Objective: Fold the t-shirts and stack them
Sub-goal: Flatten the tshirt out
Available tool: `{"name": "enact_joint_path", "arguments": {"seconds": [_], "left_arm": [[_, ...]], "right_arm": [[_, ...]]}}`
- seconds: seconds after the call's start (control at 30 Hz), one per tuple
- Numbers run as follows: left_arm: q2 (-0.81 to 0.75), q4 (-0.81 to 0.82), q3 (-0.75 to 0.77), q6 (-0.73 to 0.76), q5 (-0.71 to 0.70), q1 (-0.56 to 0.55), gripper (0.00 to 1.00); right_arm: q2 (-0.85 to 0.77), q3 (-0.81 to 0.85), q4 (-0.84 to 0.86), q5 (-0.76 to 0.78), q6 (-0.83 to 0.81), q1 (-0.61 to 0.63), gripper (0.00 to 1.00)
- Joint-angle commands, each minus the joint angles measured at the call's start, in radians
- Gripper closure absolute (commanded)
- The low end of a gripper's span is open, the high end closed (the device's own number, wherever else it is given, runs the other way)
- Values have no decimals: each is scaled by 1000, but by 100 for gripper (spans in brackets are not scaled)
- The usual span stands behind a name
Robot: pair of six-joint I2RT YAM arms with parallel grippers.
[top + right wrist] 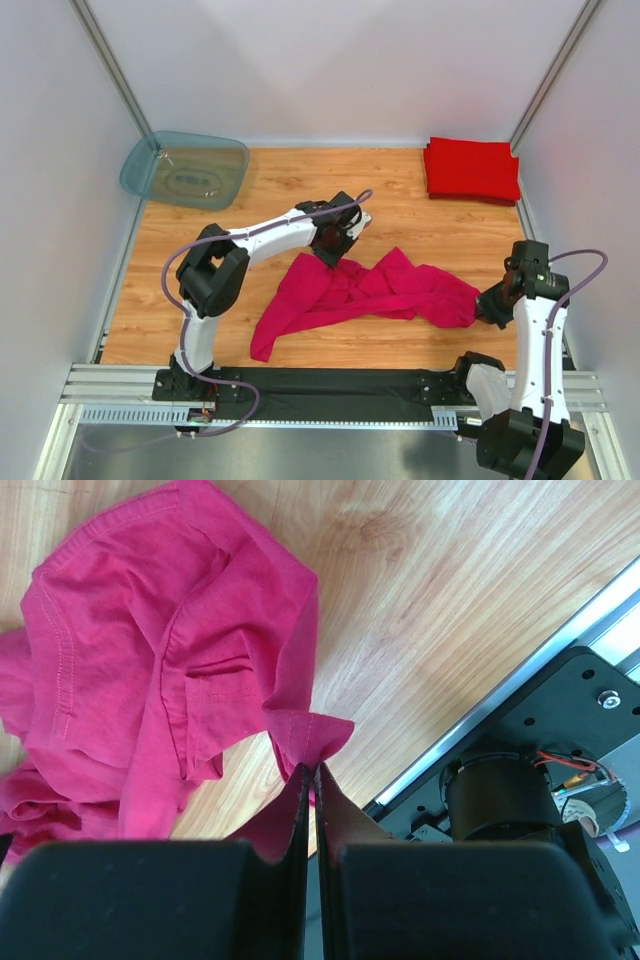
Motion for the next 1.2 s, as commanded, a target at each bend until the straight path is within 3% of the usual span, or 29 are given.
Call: {"name": "enact_joint_path", "arguments": {"seconds": [0.0, 0.1, 0.2, 0.4, 0.5, 0.57, 0.6, 0.63, 0.73, 0.93, 1.17], "left_arm": [[-89, -99, 98, -55, -219, 5, 100], [-219, -205, 77, -203, -298, 72, 100], [-354, -293, -51, -349, -299, 254, 100], [-539, -256, -403, -443, -198, 512, 100], [-575, -267, -481, -464, -207, 563, 99], [-600, -288, -503, -474, -233, 577, 91], [-611, -288, -506, -469, -241, 583, 84], [-620, -287, -509, -463, -240, 594, 66], [-654, -240, -494, -379, -197, 598, 51], [-672, -59, -529, -196, 108, 598, 46], [-406, -120, -332, -36, 109, 600, 45]], "right_arm": [[10, 57, 7, 31, -29, 4, 100], [33, 112, -37, 121, -43, 4, 100], [41, 147, -43, 132, -44, 4, 100], [59, 138, 27, -12, -11, 7, 100], [64, 110, 81, -106, 9, 17, 100], [67, 103, 95, -118, 14, 23, 100], [68, 101, 99, -120, 14, 27, 100], [70, 100, 102, -120, 11, 27, 100], [84, 95, 101, -115, 8, 31, 100], [96, 90, 105, -115, 2, 31, 100], [79, 49, 128, -129, 15, 34, 100]]}}
